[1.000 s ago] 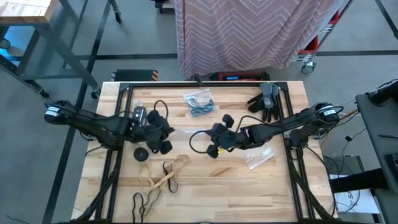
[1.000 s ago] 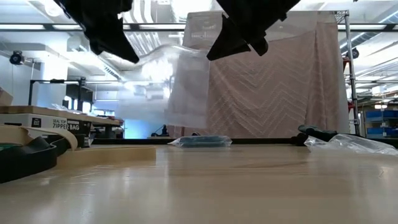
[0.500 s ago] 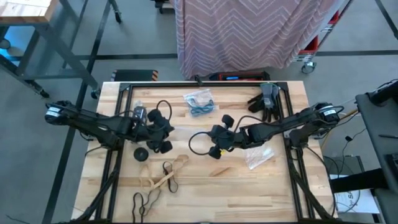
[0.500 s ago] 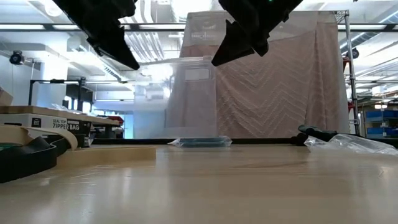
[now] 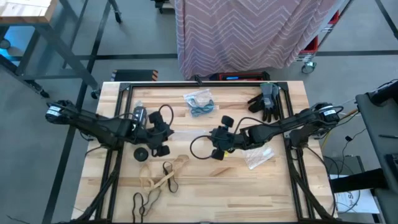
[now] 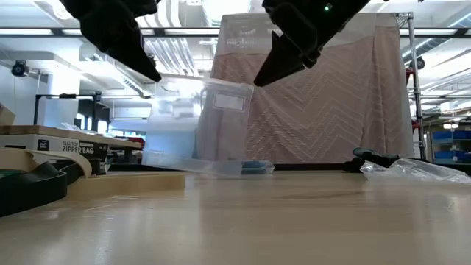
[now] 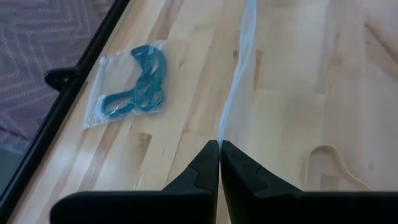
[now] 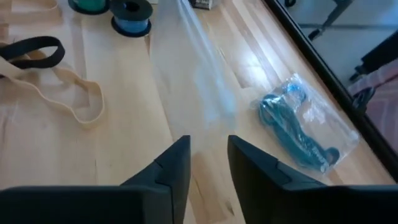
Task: Sort rubber bands
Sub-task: Open the transparent zip bag
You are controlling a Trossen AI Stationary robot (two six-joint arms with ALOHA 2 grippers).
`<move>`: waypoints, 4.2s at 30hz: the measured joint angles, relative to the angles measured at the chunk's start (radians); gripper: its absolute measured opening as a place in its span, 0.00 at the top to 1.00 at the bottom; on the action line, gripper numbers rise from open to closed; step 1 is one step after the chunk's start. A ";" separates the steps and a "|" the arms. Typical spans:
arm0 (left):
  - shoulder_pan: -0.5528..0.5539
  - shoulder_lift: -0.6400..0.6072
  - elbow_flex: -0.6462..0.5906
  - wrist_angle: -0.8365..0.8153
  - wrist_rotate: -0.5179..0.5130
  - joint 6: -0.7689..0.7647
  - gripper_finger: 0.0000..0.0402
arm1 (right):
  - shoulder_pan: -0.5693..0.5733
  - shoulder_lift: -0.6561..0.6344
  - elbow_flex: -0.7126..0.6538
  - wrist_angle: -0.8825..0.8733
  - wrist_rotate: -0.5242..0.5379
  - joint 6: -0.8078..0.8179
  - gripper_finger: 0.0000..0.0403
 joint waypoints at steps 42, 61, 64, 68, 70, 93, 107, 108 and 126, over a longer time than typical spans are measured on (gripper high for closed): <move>-0.027 -0.001 0.000 0.010 0.047 0.035 1.00 | -0.017 0.032 -0.011 0.055 -0.073 -0.017 0.82; -0.027 -0.001 0.000 0.009 0.047 0.035 1.00 | -0.018 0.019 -0.008 0.047 -0.154 -0.017 0.91; -0.027 -0.001 0.000 0.009 0.047 0.035 1.00 | -0.018 0.019 0.001 0.047 -0.152 -0.017 0.92; -0.027 -0.001 0.000 0.010 0.049 0.032 1.00 | -0.019 0.019 0.012 0.037 -0.152 0.004 0.98; -0.027 -0.001 0.000 0.010 0.049 0.031 1.00 | -0.021 0.019 0.028 0.011 -0.151 0.019 0.99; -0.026 -0.012 0.001 0.034 -0.108 0.002 1.00 | -0.030 0.024 0.090 -0.086 -0.176 0.179 1.00; -0.025 0.110 0.108 -0.019 -0.057 -0.004 1.00 | -0.045 0.024 0.090 -0.068 -0.178 0.226 1.00; -0.025 0.119 0.117 -0.022 -0.055 -0.004 1.00 | -0.047 0.024 0.090 -0.074 -0.178 0.236 1.00; 0.030 0.150 0.164 -0.146 -0.141 -0.186 1.00 | -0.053 0.024 0.090 -0.055 -0.252 0.236 1.00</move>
